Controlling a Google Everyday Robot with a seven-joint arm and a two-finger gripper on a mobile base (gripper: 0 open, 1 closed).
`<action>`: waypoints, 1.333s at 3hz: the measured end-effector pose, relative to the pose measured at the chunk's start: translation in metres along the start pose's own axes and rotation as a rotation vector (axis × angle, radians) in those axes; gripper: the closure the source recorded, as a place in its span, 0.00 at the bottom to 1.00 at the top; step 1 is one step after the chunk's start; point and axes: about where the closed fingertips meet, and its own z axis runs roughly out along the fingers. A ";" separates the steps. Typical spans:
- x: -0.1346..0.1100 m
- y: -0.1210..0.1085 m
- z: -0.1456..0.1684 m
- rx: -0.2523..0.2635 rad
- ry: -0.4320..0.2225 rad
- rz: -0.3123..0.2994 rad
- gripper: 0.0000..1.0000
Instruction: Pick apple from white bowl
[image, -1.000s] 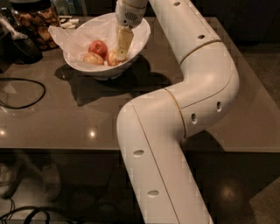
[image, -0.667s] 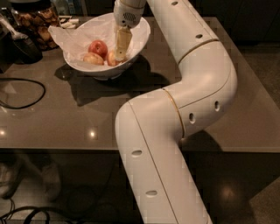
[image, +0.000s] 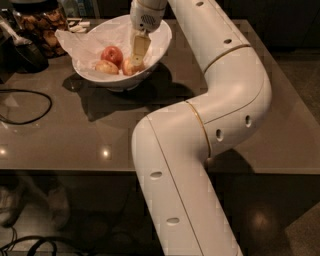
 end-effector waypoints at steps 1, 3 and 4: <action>0.001 0.000 0.000 -0.001 0.004 -0.002 0.36; 0.001 0.000 0.002 -0.003 0.010 -0.006 0.31; 0.000 0.000 0.008 -0.013 0.016 -0.012 0.31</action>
Offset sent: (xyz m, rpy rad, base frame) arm 0.1191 -0.0253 0.0957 -0.0844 0.1134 0.0379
